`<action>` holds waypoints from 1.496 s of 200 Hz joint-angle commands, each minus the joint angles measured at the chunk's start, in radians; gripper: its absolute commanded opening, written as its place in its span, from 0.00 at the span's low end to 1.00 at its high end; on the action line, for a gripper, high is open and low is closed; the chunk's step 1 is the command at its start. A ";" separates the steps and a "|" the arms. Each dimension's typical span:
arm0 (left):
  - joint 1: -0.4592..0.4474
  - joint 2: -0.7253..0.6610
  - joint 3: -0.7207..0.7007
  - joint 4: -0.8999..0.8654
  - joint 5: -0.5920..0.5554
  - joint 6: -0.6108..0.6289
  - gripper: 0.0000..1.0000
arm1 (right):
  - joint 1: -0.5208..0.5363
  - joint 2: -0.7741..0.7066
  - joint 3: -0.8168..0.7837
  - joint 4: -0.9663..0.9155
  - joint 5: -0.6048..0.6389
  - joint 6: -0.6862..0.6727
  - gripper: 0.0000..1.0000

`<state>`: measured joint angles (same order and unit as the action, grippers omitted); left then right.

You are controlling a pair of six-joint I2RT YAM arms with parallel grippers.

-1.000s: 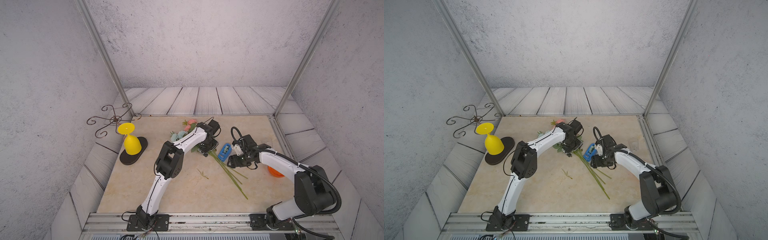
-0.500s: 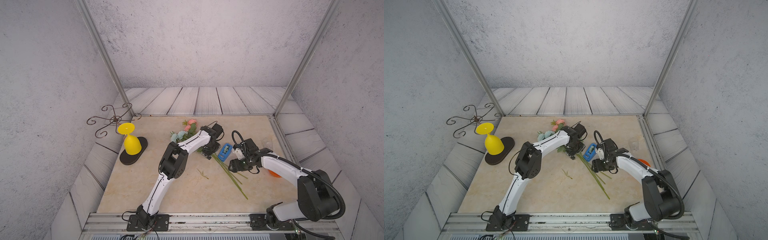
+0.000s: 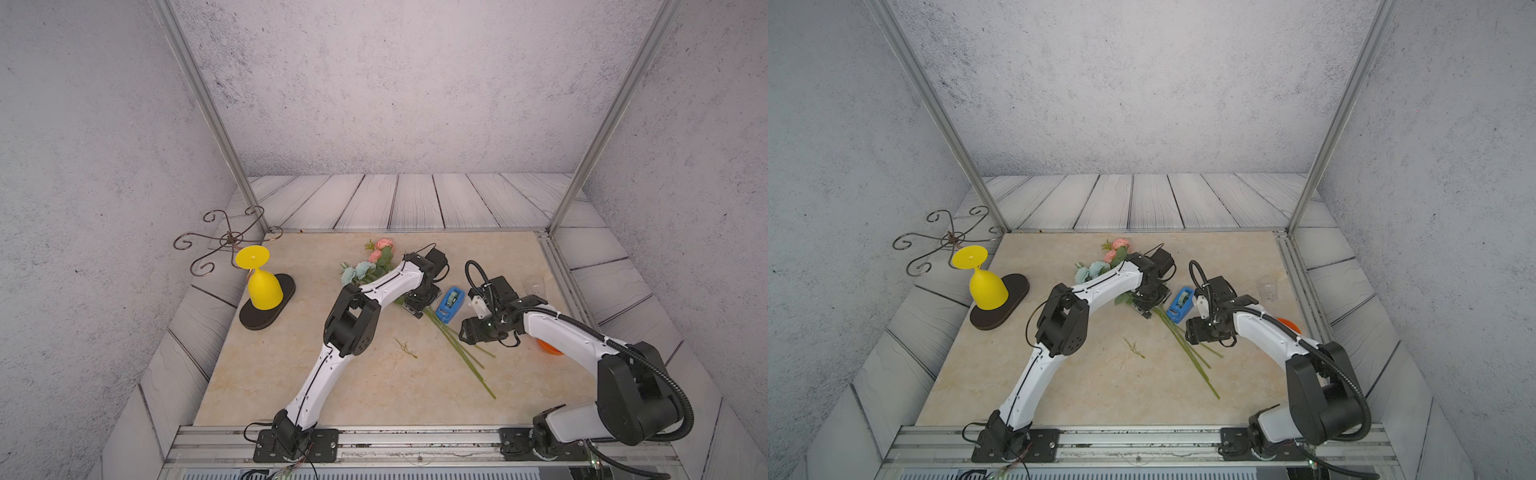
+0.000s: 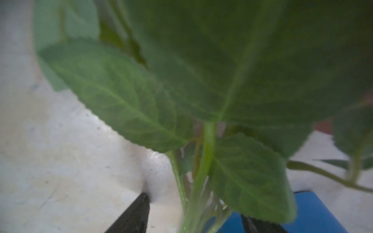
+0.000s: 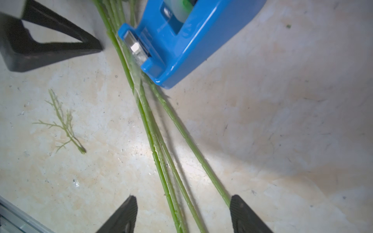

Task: Wrap bouquets with tape
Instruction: Gather the flowers at the center of the board.

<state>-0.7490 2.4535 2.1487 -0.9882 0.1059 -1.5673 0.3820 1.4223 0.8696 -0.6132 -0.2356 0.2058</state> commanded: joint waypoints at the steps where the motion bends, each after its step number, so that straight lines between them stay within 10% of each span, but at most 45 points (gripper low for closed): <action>1: 0.002 0.053 0.044 -0.073 -0.039 0.038 0.74 | -0.001 -0.035 0.020 -0.051 0.049 -0.007 0.74; 88: 0.000 0.128 0.046 -0.095 -0.061 0.052 0.64 | -0.011 -0.050 0.010 -0.055 0.065 0.048 0.69; 204: -0.006 0.140 -0.104 0.056 -0.077 0.067 0.00 | -0.015 -0.029 0.043 -0.103 0.067 -0.014 0.68; 299: 0.010 -0.003 -0.124 0.102 -0.103 0.106 0.00 | -0.005 0.102 0.079 0.024 -0.073 -0.091 0.72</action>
<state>-0.7513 2.4271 2.0659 -0.8986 0.0319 -1.4834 0.3698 1.5074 0.9436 -0.6247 -0.2584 0.1394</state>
